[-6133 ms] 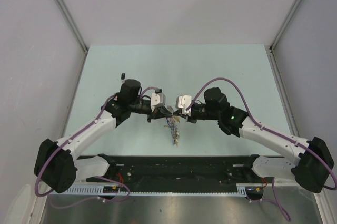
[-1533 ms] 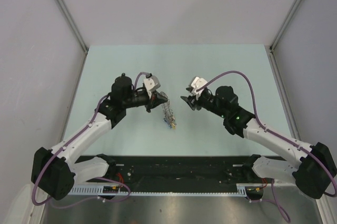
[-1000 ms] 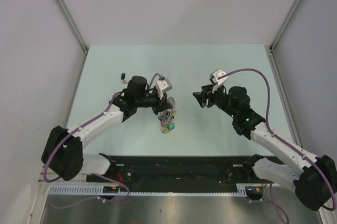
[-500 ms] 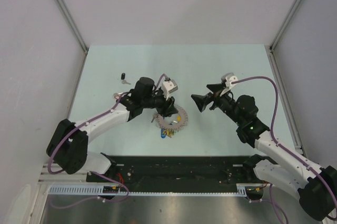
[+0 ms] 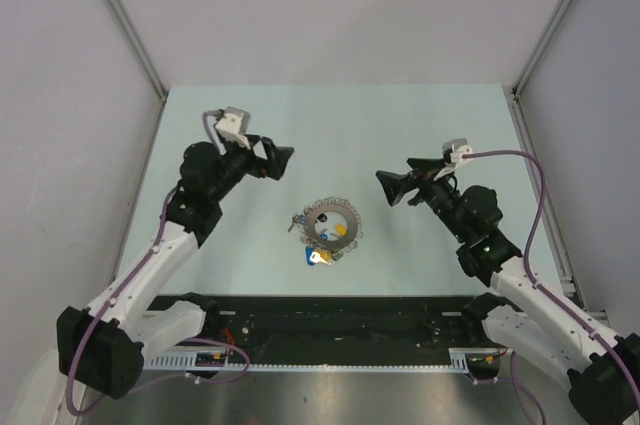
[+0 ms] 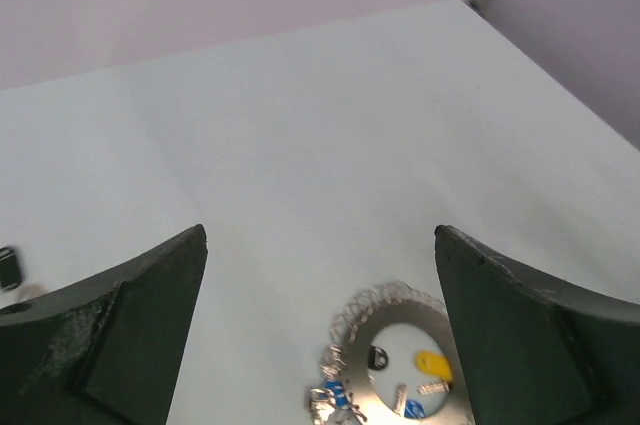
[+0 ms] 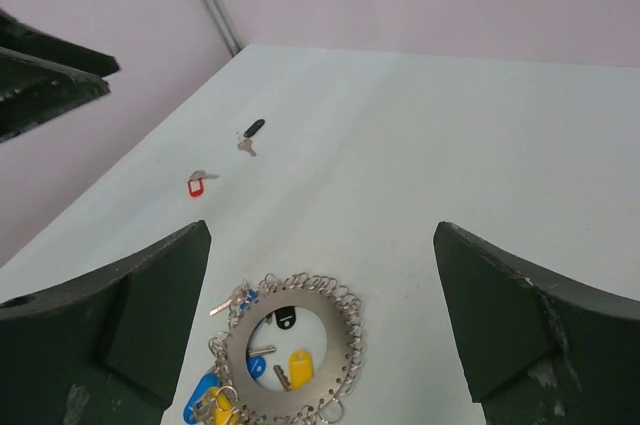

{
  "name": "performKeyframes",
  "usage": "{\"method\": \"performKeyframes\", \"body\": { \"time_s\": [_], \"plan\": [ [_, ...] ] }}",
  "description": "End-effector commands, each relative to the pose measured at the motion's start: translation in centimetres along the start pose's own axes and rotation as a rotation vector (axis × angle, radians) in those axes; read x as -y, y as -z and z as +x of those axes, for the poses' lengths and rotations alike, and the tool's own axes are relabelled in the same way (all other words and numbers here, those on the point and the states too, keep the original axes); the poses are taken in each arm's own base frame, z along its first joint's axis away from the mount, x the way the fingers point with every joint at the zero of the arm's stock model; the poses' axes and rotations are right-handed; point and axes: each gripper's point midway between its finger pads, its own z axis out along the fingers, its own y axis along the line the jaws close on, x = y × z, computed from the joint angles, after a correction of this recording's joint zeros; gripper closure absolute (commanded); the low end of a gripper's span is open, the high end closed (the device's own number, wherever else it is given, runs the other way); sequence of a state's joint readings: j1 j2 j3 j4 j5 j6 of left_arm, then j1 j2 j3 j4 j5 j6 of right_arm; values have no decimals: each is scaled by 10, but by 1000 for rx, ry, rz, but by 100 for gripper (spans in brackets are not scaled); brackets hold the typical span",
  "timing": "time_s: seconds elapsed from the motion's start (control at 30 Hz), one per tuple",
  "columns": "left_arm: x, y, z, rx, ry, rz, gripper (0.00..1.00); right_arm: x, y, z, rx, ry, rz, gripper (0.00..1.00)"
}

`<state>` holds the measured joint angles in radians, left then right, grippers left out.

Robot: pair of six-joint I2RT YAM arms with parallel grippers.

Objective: Put the keys on the keyring

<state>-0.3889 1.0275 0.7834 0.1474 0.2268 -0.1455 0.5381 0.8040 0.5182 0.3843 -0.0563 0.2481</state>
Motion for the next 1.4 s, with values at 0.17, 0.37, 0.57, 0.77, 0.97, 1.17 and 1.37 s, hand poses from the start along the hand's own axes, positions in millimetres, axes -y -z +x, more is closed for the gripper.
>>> {"method": "performKeyframes", "body": {
  "time_s": [0.17,0.37,0.57,0.77,0.97,1.17,1.37],
  "plan": [
    [-100,73,-53,207,188,-528,0,46,33,-31,95,-61,253,0],
    [-100,125,-70,285,112,-626,0,86,76,-57,131,-88,512,1],
    [-94,180,-59,401,97,-690,0,92,118,-80,186,-45,614,0],
    [-86,229,-52,580,133,-726,0,89,146,-96,222,20,636,0],
    [-81,260,-48,709,161,-738,0,87,165,-98,201,72,646,0],
    [-75,264,-49,713,178,-709,0,88,159,-90,166,76,642,0],
    [-78,267,-44,689,130,-740,0,87,159,-88,155,84,630,0]
  ]
}}
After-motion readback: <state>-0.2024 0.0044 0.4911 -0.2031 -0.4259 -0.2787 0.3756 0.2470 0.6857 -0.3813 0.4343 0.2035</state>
